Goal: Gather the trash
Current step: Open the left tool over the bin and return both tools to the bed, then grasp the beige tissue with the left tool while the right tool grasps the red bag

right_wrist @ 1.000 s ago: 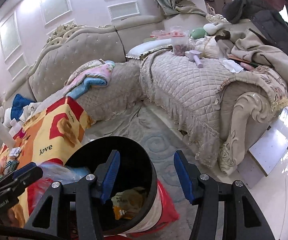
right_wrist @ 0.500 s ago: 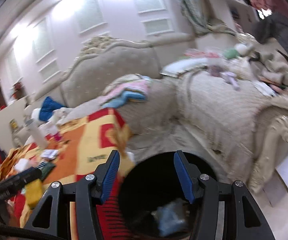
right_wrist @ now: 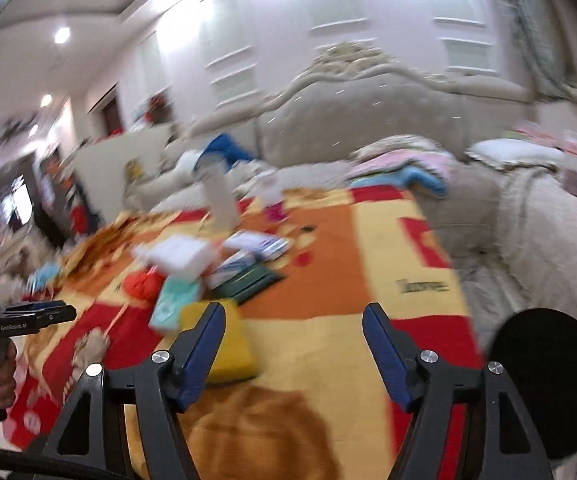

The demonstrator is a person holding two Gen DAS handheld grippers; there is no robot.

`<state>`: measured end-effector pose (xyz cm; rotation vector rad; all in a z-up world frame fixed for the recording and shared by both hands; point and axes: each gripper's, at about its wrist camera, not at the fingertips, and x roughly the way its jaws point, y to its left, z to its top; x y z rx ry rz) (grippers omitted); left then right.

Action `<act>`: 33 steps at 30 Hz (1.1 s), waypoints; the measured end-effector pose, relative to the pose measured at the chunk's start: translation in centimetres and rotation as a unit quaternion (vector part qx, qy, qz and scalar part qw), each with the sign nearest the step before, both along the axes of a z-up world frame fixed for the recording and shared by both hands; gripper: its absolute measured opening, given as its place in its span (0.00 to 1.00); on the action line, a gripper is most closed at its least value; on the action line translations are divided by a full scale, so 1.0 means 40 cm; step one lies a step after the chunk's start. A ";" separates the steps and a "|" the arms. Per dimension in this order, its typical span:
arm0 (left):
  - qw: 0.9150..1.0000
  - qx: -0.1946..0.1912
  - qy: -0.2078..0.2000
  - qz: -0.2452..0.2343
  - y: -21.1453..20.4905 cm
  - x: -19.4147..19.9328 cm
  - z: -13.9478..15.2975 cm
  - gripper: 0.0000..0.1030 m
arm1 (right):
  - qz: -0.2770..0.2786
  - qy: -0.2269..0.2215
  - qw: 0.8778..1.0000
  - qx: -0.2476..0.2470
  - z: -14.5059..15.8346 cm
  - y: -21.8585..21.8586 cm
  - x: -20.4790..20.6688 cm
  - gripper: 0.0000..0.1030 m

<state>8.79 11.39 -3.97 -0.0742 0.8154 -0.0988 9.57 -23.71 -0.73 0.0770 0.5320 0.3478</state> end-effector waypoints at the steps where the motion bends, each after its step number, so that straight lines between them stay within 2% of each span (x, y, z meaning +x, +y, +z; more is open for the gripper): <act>1: 1.000 0.001 0.002 -0.007 -0.006 -0.007 -0.013 0.53 | 0.012 0.006 1.000 -0.009 -0.012 0.028 0.010 0.67; 5: 1.000 0.007 0.009 -0.011 -0.034 -0.014 -0.062 0.53 | 0.053 0.012 0.998 0.002 -0.031 0.091 0.032 0.67; 7: 1.000 -0.002 0.026 -0.008 -0.046 0.003 -0.085 0.53 | 0.072 0.016 0.997 0.016 -0.033 0.114 0.036 0.67; 9: 0.999 -0.018 0.026 -0.014 -0.058 0.004 -0.100 0.51 | 0.103 0.023 0.993 0.045 -0.034 0.155 0.055 0.67; 11: 1.000 -0.017 0.022 -0.011 -0.071 0.007 -0.096 0.23 | 0.133 0.044 0.988 0.058 -0.036 0.230 0.094 0.67; 13: 0.999 -0.031 0.015 0.006 -0.055 -0.002 -0.097 0.19 | 0.166 0.053 0.983 0.056 -0.033 0.305 0.111 0.67; 16: 0.999 -0.029 0.001 0.036 -0.016 -0.028 -0.080 0.18 | 0.220 0.067 0.972 0.044 -0.038 0.432 0.160 0.67; 19: 0.998 -0.020 -0.010 0.066 0.025 -0.054 -0.061 0.18 | 0.248 0.081 0.965 0.029 -0.053 0.540 0.220 0.67; 22: 0.996 -0.011 -0.018 0.089 0.061 -0.071 -0.051 0.18 | 0.241 0.088 0.967 -0.010 -0.076 0.607 0.269 0.67; 26: 0.995 -0.024 -0.015 0.094 0.085 -0.070 -0.060 0.18 | 0.207 0.103 0.969 -0.087 -0.118 0.672 0.321 0.67; 29: 0.995 -0.038 -0.006 0.094 0.092 -0.063 -0.072 0.18 | 0.192 0.106 0.969 -0.116 -0.145 0.685 0.347 0.67; 31: 0.995 -0.044 -0.004 0.094 0.094 -0.059 -0.074 0.18 | 0.182 0.111 0.970 -0.115 -0.149 0.673 0.361 0.44; 32: 0.994 -0.044 -0.003 0.096 0.096 -0.059 -0.074 0.18 | 0.179 0.120 0.971 -0.102 -0.147 0.657 0.368 0.24; 33: 0.994 -0.046 -0.003 0.098 0.098 -0.058 -0.073 0.18 | 0.187 0.126 0.972 -0.070 -0.136 0.636 0.370 0.22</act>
